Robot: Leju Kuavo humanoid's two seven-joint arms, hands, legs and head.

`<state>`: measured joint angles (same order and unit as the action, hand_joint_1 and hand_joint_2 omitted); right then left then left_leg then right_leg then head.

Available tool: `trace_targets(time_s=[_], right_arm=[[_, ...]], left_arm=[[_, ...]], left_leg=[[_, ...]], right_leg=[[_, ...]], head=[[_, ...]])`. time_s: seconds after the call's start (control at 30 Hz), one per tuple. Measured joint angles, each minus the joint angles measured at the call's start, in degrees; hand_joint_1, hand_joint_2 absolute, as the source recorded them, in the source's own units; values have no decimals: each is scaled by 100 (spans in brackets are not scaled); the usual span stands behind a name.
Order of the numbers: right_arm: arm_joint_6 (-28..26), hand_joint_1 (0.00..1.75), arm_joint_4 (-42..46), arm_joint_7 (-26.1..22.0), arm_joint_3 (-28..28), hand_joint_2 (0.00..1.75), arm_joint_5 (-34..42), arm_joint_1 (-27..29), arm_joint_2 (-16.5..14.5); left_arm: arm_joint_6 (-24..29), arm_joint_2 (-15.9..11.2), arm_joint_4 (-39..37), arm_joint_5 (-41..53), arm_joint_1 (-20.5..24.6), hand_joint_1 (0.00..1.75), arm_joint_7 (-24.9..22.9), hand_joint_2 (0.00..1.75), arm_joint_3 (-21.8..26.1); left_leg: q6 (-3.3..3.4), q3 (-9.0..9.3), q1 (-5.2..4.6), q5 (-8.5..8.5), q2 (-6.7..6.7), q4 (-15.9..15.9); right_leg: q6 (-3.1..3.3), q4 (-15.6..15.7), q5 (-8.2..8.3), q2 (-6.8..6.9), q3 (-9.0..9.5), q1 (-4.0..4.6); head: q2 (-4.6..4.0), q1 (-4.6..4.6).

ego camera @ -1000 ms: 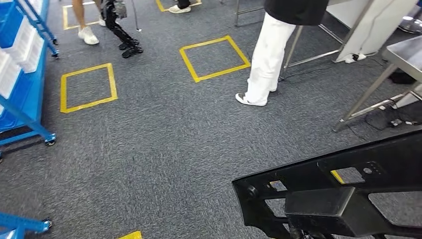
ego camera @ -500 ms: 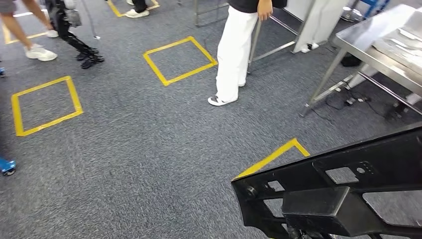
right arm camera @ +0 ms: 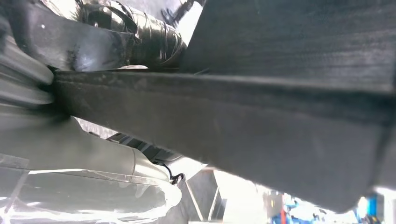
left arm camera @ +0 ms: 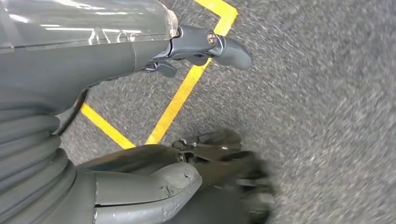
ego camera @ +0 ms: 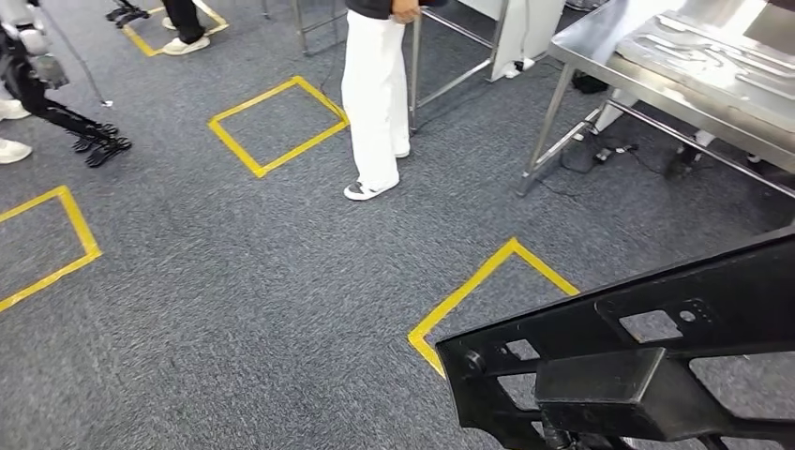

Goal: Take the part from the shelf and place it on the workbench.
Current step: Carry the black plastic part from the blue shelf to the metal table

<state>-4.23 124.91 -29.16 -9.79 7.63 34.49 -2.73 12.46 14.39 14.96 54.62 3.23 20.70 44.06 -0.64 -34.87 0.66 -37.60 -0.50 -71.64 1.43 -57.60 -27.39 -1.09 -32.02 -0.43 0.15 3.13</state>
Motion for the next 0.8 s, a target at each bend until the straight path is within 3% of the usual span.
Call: trace_targets(time_s=[0.03,0.07,0.13,0.2,0.27,0.33,0.4,0.47,0.53,0.57,0.6,0.63,0.7,0.77,0.8], right_arm=[[-1,175,0,3,-1,175,0,1,0],[-1,175,0,5,-1,175,0,1,0],[-1,175,0,9,-1,175,0,1,0],[-1,175,1,12,-3,175,-1,-4,0],[-2,175,3,19,-5,175,-2,-4,0],[-8,175,5,32,-7,175,-2,11,1],[-18,175,9,45,-7,175,-2,13,2],[-23,175,11,60,-8,175,-2,-1,2],[-25,175,10,73,-9,175,-2,-5,2],[-25,175,9,77,-9,175,-2,-3,2],[-25,175,9,78,-8,175,-2,-1,2],[-25,175,9,79,-8,175,-2,0,2],[-25,175,9,79,-9,175,-2,-4,2],[-26,175,12,79,-11,175,-2,-5,2],[-27,175,15,79,-11,175,-2,-1,2]], left_arm=[[-1,-2,-1,0,-11,0,-2,175,0],[-1,-3,-1,0,-18,0,-4,175,0],[1,-7,-1,0,-17,0,-5,175,0],[2,-11,-4,-1,-13,0,-6,175,0],[2,-15,-8,-2,-4,0,-10,175,0],[1,-14,-10,-3,7,0,-14,175,0],[-1,-11,-12,-4,11,0,-15,175,0],[-6,-11,-19,-4,0,0,-20,175,0],[-10,-14,-25,-5,-14,0,-29,175,1],[-11,-15,-27,-6,-16,0,-34,175,2],[-12,-15,-29,-7,-13,0,-36,175,2],[-14,-13,-31,-7,-9,0,-37,175,2],[-15,-11,-32,-7,-1,0,-38,175,1],[-16,-12,-33,-7,13,0,-42,175,1],[-16,-13,-34,-7,22,0,-44,175,1]], left_leg=[[-3,-124,0,-17,11,-213],[1,-149,0,90,18,-199],[29,95,4,550,135,464],[65,365,18,829,399,1153],[103,438,5,833,500,1338],[172,465,2,865,368,1387],[252,494,25,909,210,1457],[292,500,17,913,42,1476],[294,505,4,893,-135,1473],[288,515,3,879,-217,1472],[277,533,2,862,-290,1471],[263,561,2,841,-357,1471],[212,619,-16,793,-462,1471],[147,663,-31,755,-551,1473],[116,686,-32,744,-601,1481]], right_leg=[[1,-6,-2,-81,3,4],[-1,-14,-6,-165,9,7],[-19,-44,-22,-329,20,3],[-64,-99,-43,-475,-10,6],[-135,-121,-39,-602,-61,-11],[-214,-118,-27,-659,-90,-29],[-263,-355,-189,-387,-206,-9],[-296,-1031,-559,-33,-537,-7],[-332,-1656,-769,70,-861,-34],[-342,-1689,-710,88,-883,-43],[-345,-1496,-553,116,-786,-48],[-334,-1091,-334,185,-569,-47],[-269,-335,-60,413,-155,-12],[-199,-86,-29,502,-31,31],[-177,-79,-23,442,-44,38]], head=[[0,-1],[0,0],[0,0],[0,0],[0,1],[0,2],[0,3],[0,3],[0,3],[0,3],[0,3],[0,3],[0,3],[0,3],[0,4]])
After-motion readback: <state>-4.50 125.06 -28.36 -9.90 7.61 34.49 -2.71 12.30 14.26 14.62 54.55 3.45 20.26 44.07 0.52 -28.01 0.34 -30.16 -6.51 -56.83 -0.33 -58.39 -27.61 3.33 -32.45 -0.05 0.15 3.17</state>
